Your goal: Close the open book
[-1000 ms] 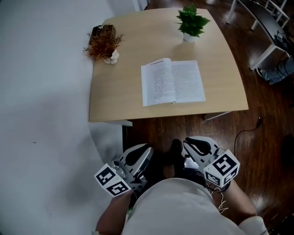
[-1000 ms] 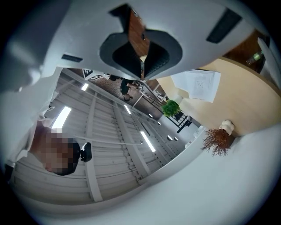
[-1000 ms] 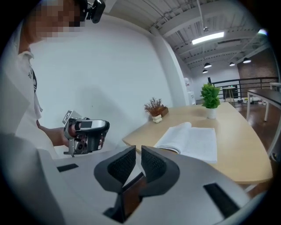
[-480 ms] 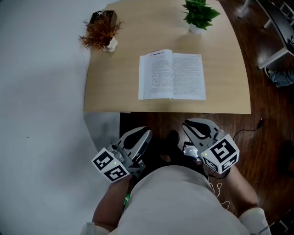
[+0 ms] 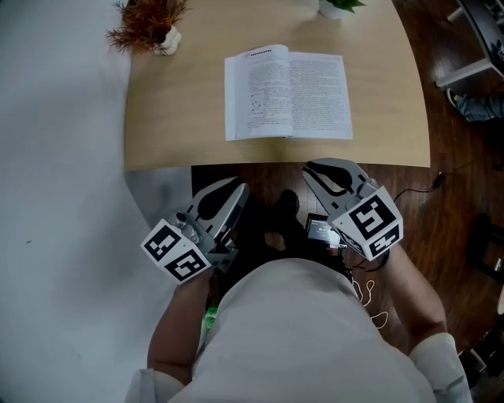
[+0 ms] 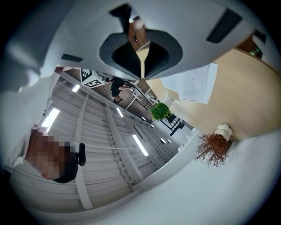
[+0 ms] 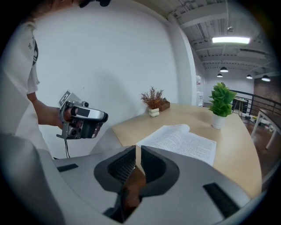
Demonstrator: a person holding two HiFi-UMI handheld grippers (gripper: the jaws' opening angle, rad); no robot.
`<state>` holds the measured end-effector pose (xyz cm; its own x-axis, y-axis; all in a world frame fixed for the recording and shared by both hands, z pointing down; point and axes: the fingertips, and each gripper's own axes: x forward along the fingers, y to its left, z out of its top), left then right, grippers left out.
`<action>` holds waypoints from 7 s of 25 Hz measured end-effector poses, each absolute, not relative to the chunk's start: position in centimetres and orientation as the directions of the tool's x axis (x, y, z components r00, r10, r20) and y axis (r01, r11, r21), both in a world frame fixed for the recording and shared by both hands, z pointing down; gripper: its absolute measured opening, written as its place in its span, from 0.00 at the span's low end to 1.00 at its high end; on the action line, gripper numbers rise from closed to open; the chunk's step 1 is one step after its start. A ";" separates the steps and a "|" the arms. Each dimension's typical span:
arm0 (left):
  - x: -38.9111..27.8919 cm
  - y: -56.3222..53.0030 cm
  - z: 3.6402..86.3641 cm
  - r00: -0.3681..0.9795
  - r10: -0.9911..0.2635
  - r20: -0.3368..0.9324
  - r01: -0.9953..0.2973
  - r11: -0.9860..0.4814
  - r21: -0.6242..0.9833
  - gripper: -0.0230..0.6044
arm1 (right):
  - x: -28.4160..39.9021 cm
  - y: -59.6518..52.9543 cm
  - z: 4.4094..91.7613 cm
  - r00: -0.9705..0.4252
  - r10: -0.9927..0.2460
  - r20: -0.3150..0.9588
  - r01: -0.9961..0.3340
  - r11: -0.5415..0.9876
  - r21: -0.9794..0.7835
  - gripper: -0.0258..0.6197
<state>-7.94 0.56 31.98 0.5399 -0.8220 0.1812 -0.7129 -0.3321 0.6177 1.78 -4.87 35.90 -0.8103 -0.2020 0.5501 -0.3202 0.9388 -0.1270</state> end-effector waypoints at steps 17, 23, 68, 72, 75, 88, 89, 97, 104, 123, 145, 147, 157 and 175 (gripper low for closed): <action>-12.6 -2.5 38.9 0.600 -0.766 0.230 -0.674 -0.329 0.662 0.04 | -9.5 -6.0 43.3 -0.666 -0.244 0.705 0.015 0.940 0.340 0.09; -13.8 -3.1 40.7 0.615 -0.754 0.231 -0.657 -0.329 0.678 0.04 | -12.1 -6.6 46.3 -0.619 -0.262 0.741 0.102 0.908 0.406 0.09; -16.8 -6.9 45.5 0.618 -0.761 0.198 -0.438 -0.125 0.890 0.22 | -14.3 -7.5 47.7 -0.601 -0.316 0.734 0.073 0.893 0.444 0.04; -16.8 -8.6 46.2 0.637 -0.746 0.193 -0.380 -0.086 0.921 0.22 | -14.2 -7.5 47.4 -0.611 -0.328 0.720 0.060 0.888 0.455 0.04; -16.3 -9.5 46.9 0.670 -0.715 0.198 -0.326 -0.044 0.944 0.22 | -14.2 -7.6 47.2 -0.619 -0.337 0.710 0.055 0.882 0.467 0.04; -14.6 -10.8 48.4 0.765 -0.618 0.181 -0.236 -0.008 0.972 0.22 | -14.1 -7.7 46.7 -0.635 -0.351 0.689 0.066 0.863 0.500 0.04; -14.5 -10.9 48.2 0.768 -0.616 0.174 -0.226 -0.007 0.974 0.22 | -14.2 -7.6 46.6 -0.637 -0.350 0.687 0.067 0.862 0.502 0.04; -14.5 -11.3 46.9 0.766 -0.635 0.101 -0.165 -0.042 0.985 0.03 | -14.0 -7.7 45.9 -0.655 -0.377 0.655 0.035 0.851 0.525 0.04; -14.6 -11.4 46.5 0.767 -0.635 0.096 -0.172 -0.059 0.983 0.03 | -14.1 -7.8 45.6 -0.664 -0.399 0.633 0.010 0.842 0.540 0.04; -14.6 -11.2 46.4 0.762 -0.640 0.099 -0.154 -0.030 0.988 0.03 | -13.5 -8.7 45.5 -0.606 -0.557 0.568 -0.037 0.733 0.679 0.06; -15.8 -11.0 38.5 0.651 -0.759 0.020 -0.401 -0.322 0.857 0.03 | -10.3 -9.9 41.4 -0.598 -0.624 0.503 -0.165 0.710 0.685 0.04; -15.1 -10.9 37.5 0.657 -0.754 0.011 -0.428 -0.361 0.829 0.03 | -9.7 -10.0 41.2 -0.595 -0.631 0.497 -0.177 0.707 0.685 0.04; -13.3 -10.6 36.9 0.671 -0.741 0.042 -0.503 -0.413 0.759 0.03 | -7.7 -11.5 40.4 -0.562 -0.679 0.472 -0.267 0.689 0.674 0.04; -8.6 -11.7 38.1 0.707 -0.702 0.088 -0.506 -0.415 0.756 0.03 | -1.3 -14.6 40.7 -0.459 -0.751 0.475 -0.462 0.658 0.594 0.04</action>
